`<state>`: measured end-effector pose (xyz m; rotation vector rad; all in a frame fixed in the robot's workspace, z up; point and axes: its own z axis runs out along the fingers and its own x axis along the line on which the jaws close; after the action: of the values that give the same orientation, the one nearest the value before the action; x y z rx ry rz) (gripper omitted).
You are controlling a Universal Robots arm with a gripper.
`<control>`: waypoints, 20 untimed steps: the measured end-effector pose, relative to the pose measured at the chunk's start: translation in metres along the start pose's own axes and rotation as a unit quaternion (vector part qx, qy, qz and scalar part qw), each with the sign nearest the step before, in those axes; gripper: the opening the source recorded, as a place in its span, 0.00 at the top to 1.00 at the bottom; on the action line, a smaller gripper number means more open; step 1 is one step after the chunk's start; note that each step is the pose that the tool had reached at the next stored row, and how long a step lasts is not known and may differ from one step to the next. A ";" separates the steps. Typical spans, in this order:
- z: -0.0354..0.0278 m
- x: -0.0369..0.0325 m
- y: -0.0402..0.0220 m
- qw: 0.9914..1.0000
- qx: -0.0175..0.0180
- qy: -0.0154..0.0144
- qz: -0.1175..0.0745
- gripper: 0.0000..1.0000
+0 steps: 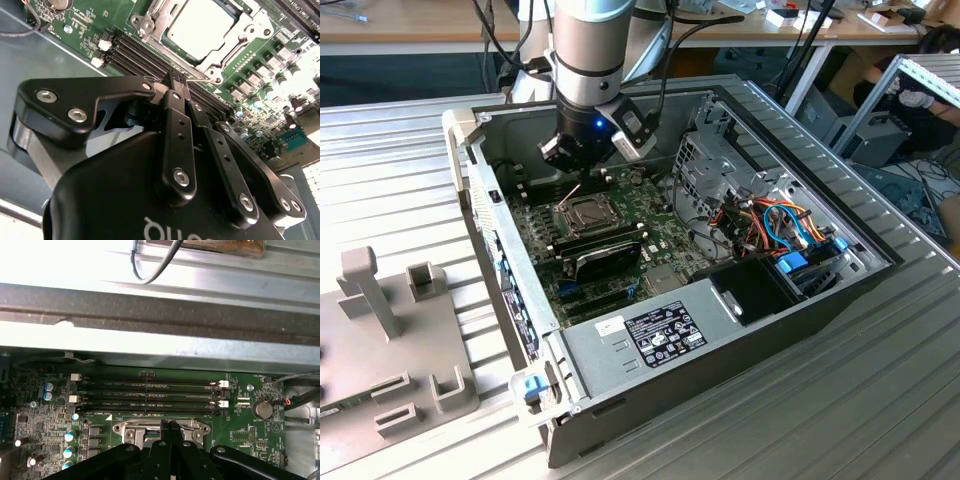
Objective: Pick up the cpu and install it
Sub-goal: 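Install the first cpu locking lever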
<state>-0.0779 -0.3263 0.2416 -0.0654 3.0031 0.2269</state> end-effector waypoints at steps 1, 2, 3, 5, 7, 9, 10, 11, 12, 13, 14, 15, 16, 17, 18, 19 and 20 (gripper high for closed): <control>0.0008 0.0001 0.0003 1.000 0.000 0.000 0.000 0.89; 0.0019 0.0003 0.0006 1.000 0.000 0.000 0.000 0.89; 0.0031 0.0005 0.0010 1.000 0.000 0.000 0.000 0.89; 0.0052 0.0007 0.0025 1.000 0.000 0.000 0.000 0.89; 0.0060 0.0008 0.0056 1.000 -0.001 -0.001 0.000 0.89; 0.0065 0.0008 0.0084 1.000 -0.001 -0.001 0.000 0.89; 0.0068 0.0008 0.0097 1.000 -0.002 -0.001 0.000 0.89; 0.0070 0.0008 0.0109 1.000 -0.002 -0.001 0.000 0.89; 0.0072 0.0008 0.0117 1.000 -0.002 -0.001 0.000 0.89; 0.0074 0.0008 0.0119 1.000 -0.002 -0.001 0.000 0.89; 0.0075 0.0008 0.0119 1.000 -0.002 -0.001 0.000 0.89; 0.0075 0.0008 0.0119 1.000 -0.002 0.000 0.000 0.89; 0.0076 0.0008 0.0119 1.000 -0.002 -0.001 0.000 0.89; 0.0076 0.0008 0.0119 1.000 -0.002 -0.001 0.000 0.89; 0.0077 0.0008 0.0119 1.000 -0.002 -0.001 0.000 0.89; 0.0078 0.0008 0.0117 1.000 -0.002 -0.001 0.000 0.89; 0.0077 0.0008 0.0115 1.000 -0.002 -0.001 0.000 0.89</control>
<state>-0.0784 -0.3138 0.2357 -0.0649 3.0014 0.2327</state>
